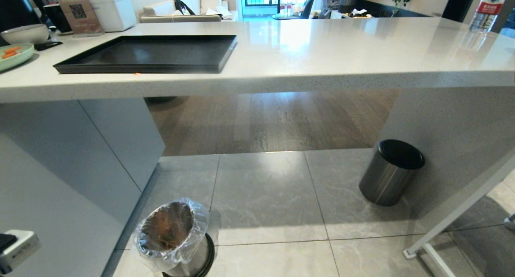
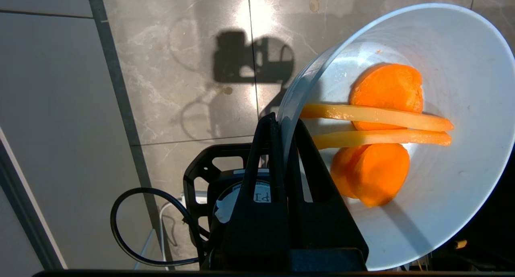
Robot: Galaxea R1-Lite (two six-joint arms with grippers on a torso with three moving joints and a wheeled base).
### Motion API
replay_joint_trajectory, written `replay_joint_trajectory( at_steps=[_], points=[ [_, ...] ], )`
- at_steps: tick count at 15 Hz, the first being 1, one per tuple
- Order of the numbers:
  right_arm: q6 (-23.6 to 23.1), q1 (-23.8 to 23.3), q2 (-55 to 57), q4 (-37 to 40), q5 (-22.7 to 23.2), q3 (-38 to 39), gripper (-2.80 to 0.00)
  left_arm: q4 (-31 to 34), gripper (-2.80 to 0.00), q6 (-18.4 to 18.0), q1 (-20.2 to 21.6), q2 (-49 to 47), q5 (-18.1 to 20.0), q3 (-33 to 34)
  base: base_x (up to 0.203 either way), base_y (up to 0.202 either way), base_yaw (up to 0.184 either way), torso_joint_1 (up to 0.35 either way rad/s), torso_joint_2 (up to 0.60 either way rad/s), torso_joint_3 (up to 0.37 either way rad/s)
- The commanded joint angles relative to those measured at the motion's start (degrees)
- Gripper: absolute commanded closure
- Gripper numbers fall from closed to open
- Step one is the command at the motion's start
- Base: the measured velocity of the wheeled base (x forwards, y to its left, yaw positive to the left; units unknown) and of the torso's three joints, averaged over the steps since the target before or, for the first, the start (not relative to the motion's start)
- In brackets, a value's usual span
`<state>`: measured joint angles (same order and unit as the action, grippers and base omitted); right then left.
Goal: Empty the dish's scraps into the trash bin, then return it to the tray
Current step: Move the bowl over the trash can
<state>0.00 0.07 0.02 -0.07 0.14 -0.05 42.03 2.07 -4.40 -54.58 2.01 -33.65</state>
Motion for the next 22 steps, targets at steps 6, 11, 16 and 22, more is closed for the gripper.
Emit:
replay_joint_trajectory(
  at_steps=[6, 11, 16, 22],
  points=[
    [0.0, 0.0, 0.0, 0.0, 0.0, 0.0, 0.0, 0.2, 0.0, 0.0, 0.1, -0.1, -0.5, -0.1, 0.0, 0.0, 0.0, 0.0, 0.0, 0.0],
    [0.0, 0.0, 0.0, 0.0, 0.0, 0.0, 0.0, 0.2, 0.0, 0.1, 0.6, -0.1, -0.7, 0.0, 0.0, 0.0, 0.0, 0.0, 0.0, 0.0],
    [0.0, 0.0, 0.0, 0.0, 0.0, 0.0, 0.0, 0.2, 0.0, 0.1, 1.1, 0.1, -0.7, -0.1, 0.0, 0.0, 0.0, 0.0, 0.0, 0.0],
    [0.0, 0.0, 0.0, 0.0, 0.0, 0.0, 0.0, 0.3, 0.0, 0.2, 1.1, 0.1, -0.7, -0.1, 0.0, 0.0, 0.0, 0.0, 0.0, 0.0]
  ],
)
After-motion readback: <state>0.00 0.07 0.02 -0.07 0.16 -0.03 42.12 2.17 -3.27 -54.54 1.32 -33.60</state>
